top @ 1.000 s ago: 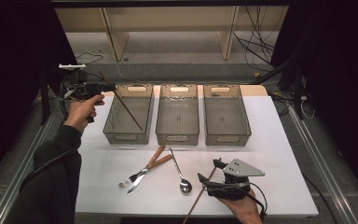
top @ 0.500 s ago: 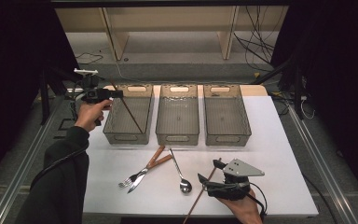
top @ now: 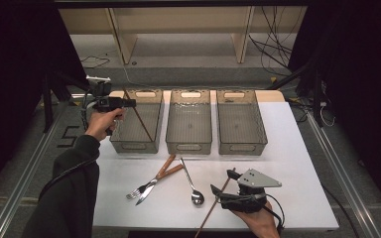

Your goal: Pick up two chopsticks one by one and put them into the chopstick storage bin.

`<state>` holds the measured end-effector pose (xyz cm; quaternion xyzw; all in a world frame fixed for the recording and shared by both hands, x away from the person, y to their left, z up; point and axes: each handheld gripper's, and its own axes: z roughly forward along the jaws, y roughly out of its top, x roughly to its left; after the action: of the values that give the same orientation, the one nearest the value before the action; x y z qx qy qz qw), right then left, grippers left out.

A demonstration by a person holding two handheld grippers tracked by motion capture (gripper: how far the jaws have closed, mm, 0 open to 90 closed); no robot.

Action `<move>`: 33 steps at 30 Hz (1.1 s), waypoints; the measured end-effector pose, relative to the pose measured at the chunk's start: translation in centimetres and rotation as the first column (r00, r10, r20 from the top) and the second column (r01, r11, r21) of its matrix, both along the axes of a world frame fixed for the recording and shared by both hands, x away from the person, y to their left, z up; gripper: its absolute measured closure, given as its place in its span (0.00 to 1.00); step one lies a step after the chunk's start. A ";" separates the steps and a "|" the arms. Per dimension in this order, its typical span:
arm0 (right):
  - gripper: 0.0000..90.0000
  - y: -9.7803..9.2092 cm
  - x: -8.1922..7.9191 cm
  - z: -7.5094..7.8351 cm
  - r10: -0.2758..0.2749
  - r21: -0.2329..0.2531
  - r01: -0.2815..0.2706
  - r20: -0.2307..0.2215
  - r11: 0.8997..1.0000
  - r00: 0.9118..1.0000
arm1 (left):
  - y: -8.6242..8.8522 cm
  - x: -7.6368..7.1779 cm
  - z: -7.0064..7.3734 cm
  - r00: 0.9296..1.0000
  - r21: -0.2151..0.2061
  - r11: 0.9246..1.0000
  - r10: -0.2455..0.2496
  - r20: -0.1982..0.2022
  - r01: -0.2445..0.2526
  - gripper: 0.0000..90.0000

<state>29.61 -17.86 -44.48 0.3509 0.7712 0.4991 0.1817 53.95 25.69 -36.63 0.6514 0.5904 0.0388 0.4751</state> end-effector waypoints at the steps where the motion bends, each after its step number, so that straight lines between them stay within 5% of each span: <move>1: 0.31 0.0 0.0 0.0 0.000 0.001 0.000 -0.001 1.000 1.000 | -0.1 0.1 0.0 1.000 0.005 1.000 0.005 0.000 -0.005 0.92; 4: 0.31 0.0 0.0 -0.1 0.003 -0.004 -0.003 -0.002 1.000 1.000 | -0.6 0.3 -0.1 1.000 0.023 1.000 0.019 0.000 -0.019 0.91; 9: 0.31 0.0 0.0 -0.1 0.007 -0.002 -0.007 -0.004 1.000 1.000 | -1.7 0.9 -0.4 0.999 0.060 0.997 0.042 -0.032 -0.040 0.74; 14: 0.31 0.0 0.0 -0.1 0.015 0.004 -0.015 -0.004 1.000 1.000 | -2.6 1.1 -0.6 0.998 0.100 0.993 0.057 -0.019 -0.055 0.37; 17: 0.31 0.0 -0.1 -0.1 0.026 0.009 -0.026 -0.002 1.000 1.000 | -3.0 1.4 -0.9 0.998 0.114 0.993 0.027 -0.048 -0.021 0.18; 19: 0.31 0.0 -0.1 -0.1 0.031 0.012 -0.031 -0.003 0.999 1.000 | -3.4 1.4 -1.0 0.998 0.170 0.985 0.030 -0.053 -0.020 0.18; 24: 0.31 0.0 -0.1 -0.1 0.034 0.012 -0.034 -0.004 0.999 0.999 | -3.6 1.3 -1.0 0.998 0.188 0.982 0.016 -0.058 -0.005 0.18; 33: 0.31 -0.1 -0.1 0.0 0.029 0.009 -0.029 -0.001 1.000 1.000 | -3.9 -0.4 -0.2 0.999 0.137 0.990 -0.032 -0.040 0.037 0.18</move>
<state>29.54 -18.00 -44.51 0.3408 0.7739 0.5050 0.1726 53.55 21.83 -36.85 0.6935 0.5838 0.0589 0.4181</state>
